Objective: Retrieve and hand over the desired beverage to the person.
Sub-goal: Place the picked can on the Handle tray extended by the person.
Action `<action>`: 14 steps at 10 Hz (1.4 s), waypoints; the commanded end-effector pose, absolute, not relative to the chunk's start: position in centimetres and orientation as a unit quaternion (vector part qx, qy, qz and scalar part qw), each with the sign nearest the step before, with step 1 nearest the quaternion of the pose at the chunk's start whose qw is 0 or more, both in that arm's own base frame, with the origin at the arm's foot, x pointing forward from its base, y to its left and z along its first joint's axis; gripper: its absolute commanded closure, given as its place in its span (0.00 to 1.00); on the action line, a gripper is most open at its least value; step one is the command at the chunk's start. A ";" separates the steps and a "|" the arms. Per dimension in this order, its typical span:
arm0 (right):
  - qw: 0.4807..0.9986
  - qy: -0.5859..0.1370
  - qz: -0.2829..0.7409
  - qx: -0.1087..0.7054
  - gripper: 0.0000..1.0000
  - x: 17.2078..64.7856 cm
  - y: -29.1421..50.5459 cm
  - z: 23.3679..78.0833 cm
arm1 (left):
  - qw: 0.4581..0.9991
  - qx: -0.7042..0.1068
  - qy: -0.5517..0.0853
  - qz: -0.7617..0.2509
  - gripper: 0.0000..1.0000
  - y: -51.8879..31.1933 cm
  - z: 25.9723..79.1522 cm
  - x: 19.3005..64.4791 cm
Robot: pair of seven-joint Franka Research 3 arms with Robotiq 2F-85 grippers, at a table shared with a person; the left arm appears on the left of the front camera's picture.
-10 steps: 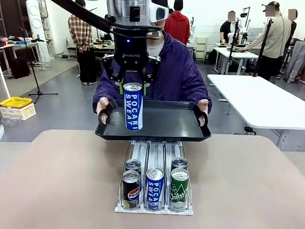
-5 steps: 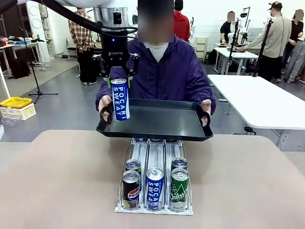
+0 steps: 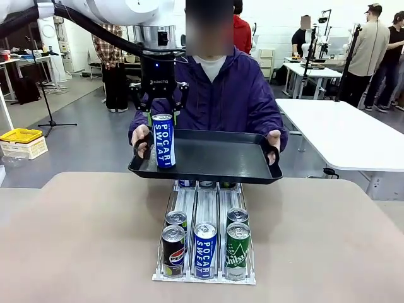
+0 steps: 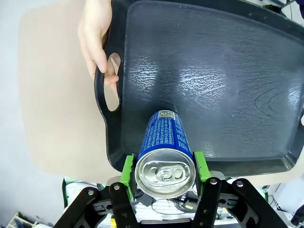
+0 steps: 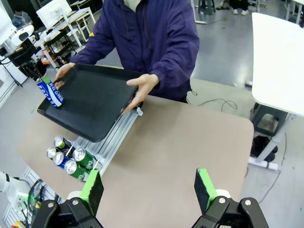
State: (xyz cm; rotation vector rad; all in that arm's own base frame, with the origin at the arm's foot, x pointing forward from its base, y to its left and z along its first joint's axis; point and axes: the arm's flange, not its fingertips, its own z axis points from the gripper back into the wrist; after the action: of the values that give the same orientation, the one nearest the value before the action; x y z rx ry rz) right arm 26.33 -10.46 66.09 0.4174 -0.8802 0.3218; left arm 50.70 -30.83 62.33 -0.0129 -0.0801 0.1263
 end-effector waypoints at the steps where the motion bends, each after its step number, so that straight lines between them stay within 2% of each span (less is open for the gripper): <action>1: 0.870 -0.420 0.157 0.204 0.00 26.4 -10.4 66.0 | 0.997 0.005 -0.035 0.067 0.42 -31.2 62.7 50.9; 5: 0.870 -0.420 0.157 0.204 0.00 26.4 -10.4 66.0 | 0.998 0.013 -0.041 0.050 0.42 -32.0 62.1 50.6; 6: 0.870 -0.420 0.157 0.204 0.00 26.4 -10.4 66.0 | 0.998 0.013 -0.042 0.049 0.09 -31.8 62.0 50.6; 7: 0.870 -0.420 0.157 0.204 0.00 26.4 -10.4 66.0 | 0.998 0.013 -0.042 0.047 0.00 -31.6 61.9 50.5; 14: 0.870 -0.420 0.157 0.204 0.00 26.4 -10.4 66.0 | 0.998 0.014 -0.050 0.029 0.00 -31.5 62.7 49.5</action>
State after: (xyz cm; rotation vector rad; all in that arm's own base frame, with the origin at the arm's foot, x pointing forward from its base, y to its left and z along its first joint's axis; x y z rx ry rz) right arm 26.33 -10.46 66.09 0.4174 -0.8801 0.3219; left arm 50.12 -31.99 62.04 0.0047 -0.0793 0.0906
